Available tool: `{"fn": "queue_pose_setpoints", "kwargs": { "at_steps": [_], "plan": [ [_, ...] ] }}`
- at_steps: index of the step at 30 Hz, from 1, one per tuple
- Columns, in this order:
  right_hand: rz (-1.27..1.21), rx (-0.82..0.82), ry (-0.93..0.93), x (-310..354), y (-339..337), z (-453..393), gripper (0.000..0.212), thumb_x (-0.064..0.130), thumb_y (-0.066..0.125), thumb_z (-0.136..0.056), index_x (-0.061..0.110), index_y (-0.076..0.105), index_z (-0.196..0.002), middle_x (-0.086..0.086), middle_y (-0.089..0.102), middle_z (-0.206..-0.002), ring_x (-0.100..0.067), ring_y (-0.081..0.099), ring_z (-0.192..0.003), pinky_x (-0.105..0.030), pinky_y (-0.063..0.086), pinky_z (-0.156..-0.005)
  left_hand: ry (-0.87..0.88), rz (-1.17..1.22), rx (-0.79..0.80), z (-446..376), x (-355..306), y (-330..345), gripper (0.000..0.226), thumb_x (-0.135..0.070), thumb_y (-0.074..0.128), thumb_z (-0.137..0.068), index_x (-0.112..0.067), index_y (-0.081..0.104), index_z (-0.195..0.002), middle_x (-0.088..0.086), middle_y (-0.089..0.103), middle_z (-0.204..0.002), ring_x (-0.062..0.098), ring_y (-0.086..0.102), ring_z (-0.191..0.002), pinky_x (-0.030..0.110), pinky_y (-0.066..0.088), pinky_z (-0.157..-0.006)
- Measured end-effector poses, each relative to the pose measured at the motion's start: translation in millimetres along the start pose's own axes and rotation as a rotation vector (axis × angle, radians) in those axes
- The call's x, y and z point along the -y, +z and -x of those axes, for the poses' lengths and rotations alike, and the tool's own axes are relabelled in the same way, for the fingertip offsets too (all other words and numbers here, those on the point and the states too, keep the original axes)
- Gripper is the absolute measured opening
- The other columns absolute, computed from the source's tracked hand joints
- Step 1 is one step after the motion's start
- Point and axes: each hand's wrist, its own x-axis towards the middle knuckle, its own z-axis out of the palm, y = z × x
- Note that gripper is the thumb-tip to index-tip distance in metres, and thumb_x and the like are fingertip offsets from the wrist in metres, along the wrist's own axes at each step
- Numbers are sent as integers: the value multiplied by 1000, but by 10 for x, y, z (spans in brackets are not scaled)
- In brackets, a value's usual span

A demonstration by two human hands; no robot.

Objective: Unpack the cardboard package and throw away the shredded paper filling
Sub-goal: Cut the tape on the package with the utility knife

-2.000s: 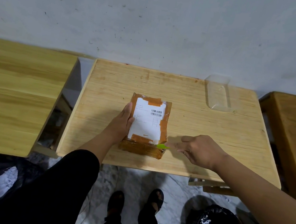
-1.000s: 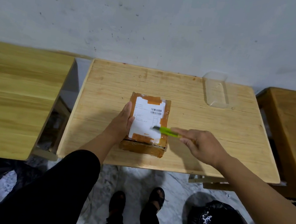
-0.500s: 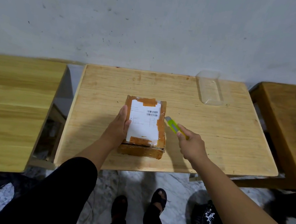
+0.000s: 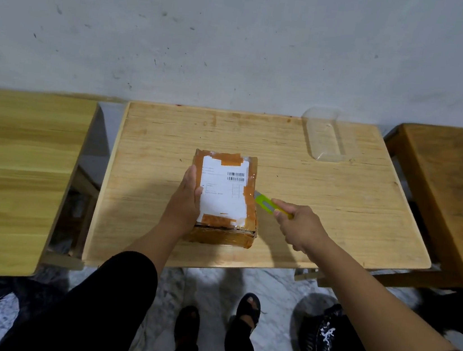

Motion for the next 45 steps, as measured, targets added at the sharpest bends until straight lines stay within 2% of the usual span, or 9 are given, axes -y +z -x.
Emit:
{"fn": "queue_pose_setpoints", "kwargs": {
  "at_steps": [2, 7, 12, 14, 19, 26, 30, 36, 45],
  "plan": [
    [56, 12, -11, 9, 9, 39, 34, 23, 48, -94, 29, 53, -128, 17, 39, -66, -7, 41, -48, -9, 30, -31, -14, 12, -17, -10, 4, 24, 51, -25, 24, -100, -19, 3, -146, 3, 8, -158, 20, 13, -144, 36, 17, -115],
    [114, 62, -4, 46, -76, 89, 33, 23, 48, -95, 32, 53, -126, 17, 38, -65, -9, 40, -45, -13, 31, -31, -8, 8, -37, 6, 4, 37, 51, -25, 23, -100, -18, 4, -146, 3, 11, -157, 21, 15, -143, 36, 19, -114],
    [272, 219, -37, -2, -99, 239, 30, 24, 51, -94, 32, 58, -121, 10, 55, -63, -7, 34, -38, -11, 28, -33, -36, 29, -71, 2, -33, 48, 50, -23, 24, -100, -17, 6, -146, 5, 14, -157, 22, 17, -143, 37, 21, -113],
    [282, 219, -58, -32, -74, 316, 30, 23, 51, -93, 32, 59, -120, 12, 51, -55, -7, 34, -40, -10, 28, -34, -29, 35, -68, 0, -31, 45, 50, -22, 25, -100, -17, 6, -146, 5, 13, -157, 21, 16, -143, 36, 20, -114],
    [-11, 70, 58, -101, -185, 270, 29, 25, 55, -92, 35, 61, -118, 3, 48, -56, -8, 32, -36, -18, 27, -37, -1, 41, -52, -10, -14, 35, 51, -20, 27, -99, -15, 7, -146, 5, 13, -157, 21, 16, -143, 37, 21, -115],
    [-137, 22, 132, -35, -285, 356, 23, 27, 59, -89, 35, 65, -110, -2, 48, -57, -10, 28, -37, -15, 21, -34, 12, 36, -45, -12, -32, 0, 52, -16, 29, -99, -11, 8, -146, 9, 15, -156, 25, 18, -143, 38, 23, -114],
    [-337, -71, 106, -13, -452, 322, 25, 26, 61, -88, 29, 64, -113, -6, 44, -56, -10, 24, -38, -13, 17, -35, 12, 44, -44, -21, -20, 19, 52, -16, 30, -99, -12, 8, -146, 9, 14, -156, 24, 17, -143, 38, 24, -114],
    [-530, -33, 87, -34, 39, 126, 30, 27, 61, -88, 31, 61, -117, -3, 47, -56, -5, 26, -32, -14, 20, -33, 21, 28, -46, -29, 5, 16, 52, -16, 30, -99, -12, 8, -146, 9, 15, -156, 25, 19, -142, 43, 29, -114],
    [-479, 98, 16, -179, 479, 26, 43, 16, 41, -97, 36, 40, -135, -3, 39, -58, -13, 28, -47, -22, 24, -39, 17, 18, -23, -35, 6, 8, 52, -18, 28, -99, -13, 6, -146, 6, 13, -157, 22, 17, -143, 36, 22, -116]
  ]
}}
